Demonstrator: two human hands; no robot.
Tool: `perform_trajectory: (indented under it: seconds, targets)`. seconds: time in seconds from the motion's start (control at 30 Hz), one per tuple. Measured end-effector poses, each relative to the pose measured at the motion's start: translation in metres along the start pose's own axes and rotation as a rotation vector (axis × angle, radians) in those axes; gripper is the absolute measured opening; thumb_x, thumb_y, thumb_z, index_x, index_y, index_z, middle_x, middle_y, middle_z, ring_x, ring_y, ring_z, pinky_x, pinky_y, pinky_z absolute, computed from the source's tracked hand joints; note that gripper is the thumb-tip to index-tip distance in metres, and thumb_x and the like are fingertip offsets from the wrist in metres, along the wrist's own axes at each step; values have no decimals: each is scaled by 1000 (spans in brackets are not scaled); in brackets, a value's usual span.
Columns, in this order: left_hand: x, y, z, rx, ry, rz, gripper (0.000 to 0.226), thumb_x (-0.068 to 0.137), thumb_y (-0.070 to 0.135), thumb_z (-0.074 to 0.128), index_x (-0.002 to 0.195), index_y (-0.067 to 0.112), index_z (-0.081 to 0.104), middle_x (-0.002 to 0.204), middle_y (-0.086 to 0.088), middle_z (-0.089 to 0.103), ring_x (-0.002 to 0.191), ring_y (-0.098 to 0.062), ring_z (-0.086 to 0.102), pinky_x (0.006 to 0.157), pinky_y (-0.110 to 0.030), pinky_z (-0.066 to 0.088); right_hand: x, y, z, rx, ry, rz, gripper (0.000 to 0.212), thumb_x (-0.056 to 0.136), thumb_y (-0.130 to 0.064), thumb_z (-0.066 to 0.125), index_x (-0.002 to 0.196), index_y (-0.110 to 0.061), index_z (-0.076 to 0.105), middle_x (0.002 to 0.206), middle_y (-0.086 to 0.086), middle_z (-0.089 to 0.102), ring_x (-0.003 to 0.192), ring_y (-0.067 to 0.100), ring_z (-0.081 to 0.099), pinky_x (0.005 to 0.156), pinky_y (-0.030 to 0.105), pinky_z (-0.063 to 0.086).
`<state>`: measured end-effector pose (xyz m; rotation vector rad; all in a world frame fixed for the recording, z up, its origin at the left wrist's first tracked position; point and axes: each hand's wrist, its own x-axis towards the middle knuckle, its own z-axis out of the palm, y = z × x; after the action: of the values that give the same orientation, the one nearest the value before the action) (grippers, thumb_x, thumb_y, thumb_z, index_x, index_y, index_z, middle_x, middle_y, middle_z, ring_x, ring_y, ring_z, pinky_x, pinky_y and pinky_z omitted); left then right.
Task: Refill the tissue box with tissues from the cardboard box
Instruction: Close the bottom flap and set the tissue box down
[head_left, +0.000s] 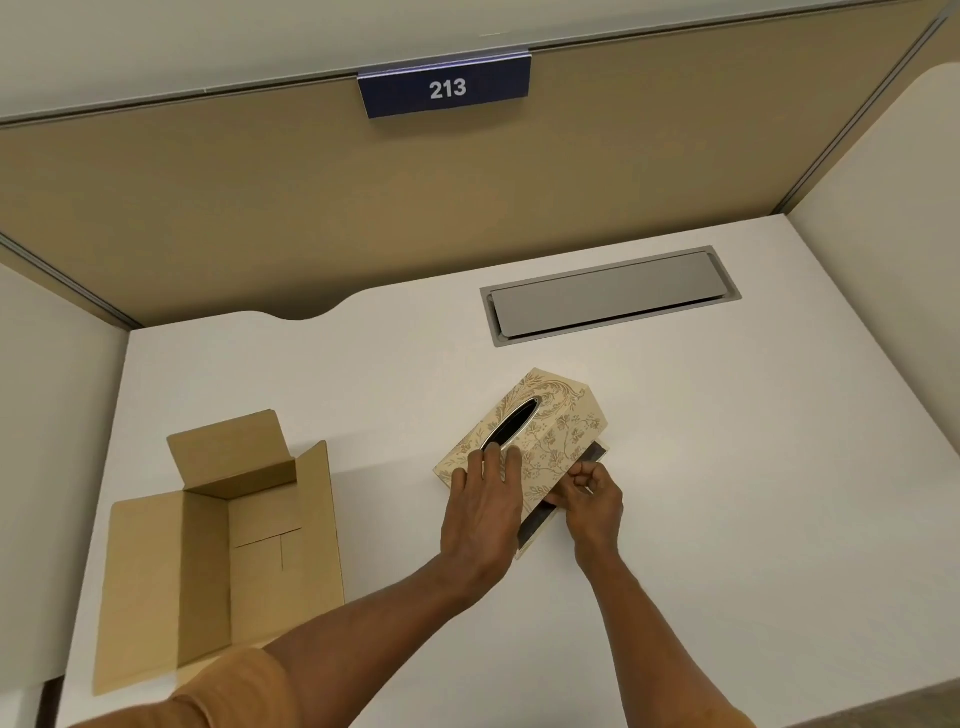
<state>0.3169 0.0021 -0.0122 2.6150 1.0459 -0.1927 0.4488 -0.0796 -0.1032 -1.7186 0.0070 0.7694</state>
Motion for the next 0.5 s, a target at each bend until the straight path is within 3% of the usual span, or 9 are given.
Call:
perform_trajectory:
  seconds: [0.13, 0.3, 0.5]
  targets:
    - [5, -8, -5, -30, -11, 11, 91, 88, 21, 81, 160, 16, 26, 165, -14, 35, 147, -32, 38, 117, -42, 41, -2, 1, 6, 41, 12, -8, 12, 96, -2, 79, 102, -6, 68, 100, 20, 75, 97, 39, 80, 66, 28, 69]
    - [5, -9, -6, -35, -23, 15, 92, 84, 22, 85, 157, 15, 30, 161, -12, 39, 143, -32, 41, 113, -42, 44, -3, 8, -2, 76, -18, 0, 8, 103, -1, 70, 106, -9, 70, 102, 17, 79, 84, 32, 85, 80, 39, 71]
    - [-3, 6, 3, 14, -76, 45, 91, 77, 15, 91, 152, 11, 39, 155, -18, 48, 136, -36, 50, 106, -43, 52, -8, 19, -22, 92, -76, 40, 30, 104, 11, 56, 118, -7, 75, 106, 16, 83, 89, 27, 82, 88, 39, 68]
